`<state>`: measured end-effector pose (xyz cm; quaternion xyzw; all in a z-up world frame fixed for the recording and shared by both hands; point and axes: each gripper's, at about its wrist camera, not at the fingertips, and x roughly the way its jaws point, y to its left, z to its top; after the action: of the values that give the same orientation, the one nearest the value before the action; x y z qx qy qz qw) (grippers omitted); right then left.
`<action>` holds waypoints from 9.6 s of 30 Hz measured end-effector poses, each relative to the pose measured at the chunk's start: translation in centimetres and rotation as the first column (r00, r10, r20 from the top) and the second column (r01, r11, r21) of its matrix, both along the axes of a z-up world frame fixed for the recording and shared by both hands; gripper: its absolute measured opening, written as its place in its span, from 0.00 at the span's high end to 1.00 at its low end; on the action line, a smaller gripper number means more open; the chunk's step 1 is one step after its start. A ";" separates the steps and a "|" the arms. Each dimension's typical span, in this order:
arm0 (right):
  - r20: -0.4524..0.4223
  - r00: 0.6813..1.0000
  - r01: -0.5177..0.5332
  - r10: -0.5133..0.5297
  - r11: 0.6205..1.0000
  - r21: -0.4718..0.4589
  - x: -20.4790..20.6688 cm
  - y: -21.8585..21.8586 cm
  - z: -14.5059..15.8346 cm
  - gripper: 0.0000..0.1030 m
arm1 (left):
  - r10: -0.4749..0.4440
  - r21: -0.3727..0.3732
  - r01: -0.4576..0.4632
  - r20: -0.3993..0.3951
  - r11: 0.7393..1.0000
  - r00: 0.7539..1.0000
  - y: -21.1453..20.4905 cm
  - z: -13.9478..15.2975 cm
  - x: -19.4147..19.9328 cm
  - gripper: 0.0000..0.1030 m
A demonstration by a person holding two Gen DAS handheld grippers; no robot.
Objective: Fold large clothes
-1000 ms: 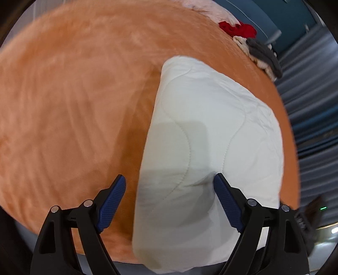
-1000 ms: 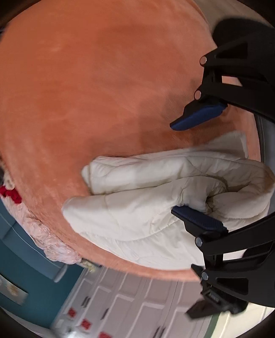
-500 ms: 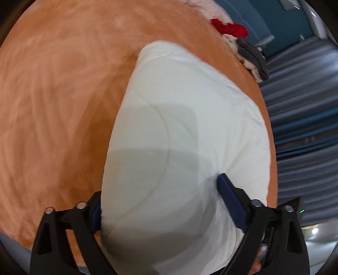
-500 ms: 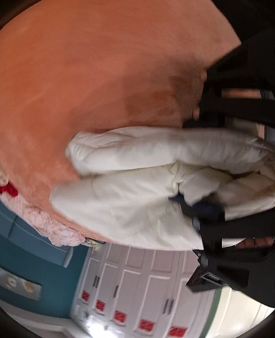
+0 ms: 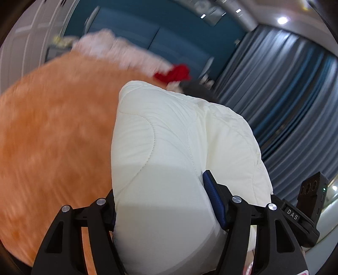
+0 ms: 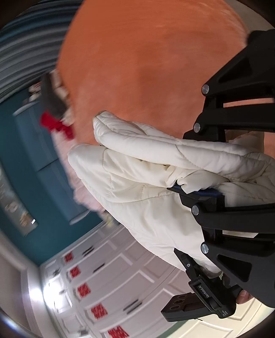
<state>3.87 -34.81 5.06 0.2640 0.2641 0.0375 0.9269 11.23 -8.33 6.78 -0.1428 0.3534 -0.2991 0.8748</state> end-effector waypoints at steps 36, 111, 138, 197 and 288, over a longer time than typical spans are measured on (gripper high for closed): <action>0.037 0.991 -0.128 0.128 0.992 -0.012 13.3 9.2 -1.0 0.72 | 0.060 0.004 -0.061 0.162 0.998 0.985 9.5 0.4 9.4 0.39; -0.394 0.914 0.003 -0.091 0.976 -0.219 27.3 11.0 -18.2 0.81 | 0.341 0.532 -0.278 -0.022 0.800 0.940 1.7 -17.1 21.9 0.20; -0.454 0.881 -0.284 0.130 0.914 -0.289 13.4 14.1 -12.5 0.98 | 0.343 0.507 -0.214 -0.174 0.835 0.923 7.4 -13.9 9.4 0.20; -0.437 0.892 -0.183 0.114 0.976 -0.118 14.9 11.0 -11.1 1.00 | 0.346 0.463 -0.238 -0.162 0.854 0.924 8.8 -10.6 9.8 0.23; -0.424 0.905 -0.195 0.019 0.906 -0.375 5.2 13.7 -6.5 0.56 | 0.348 0.591 -0.249 -0.057 0.767 0.936 3.6 -7.7 1.6 0.15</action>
<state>9.07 -21.09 -1.44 0.0509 0.4691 -0.0230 0.8814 12.79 -4.76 -0.92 0.0490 0.4701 -0.0224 0.8810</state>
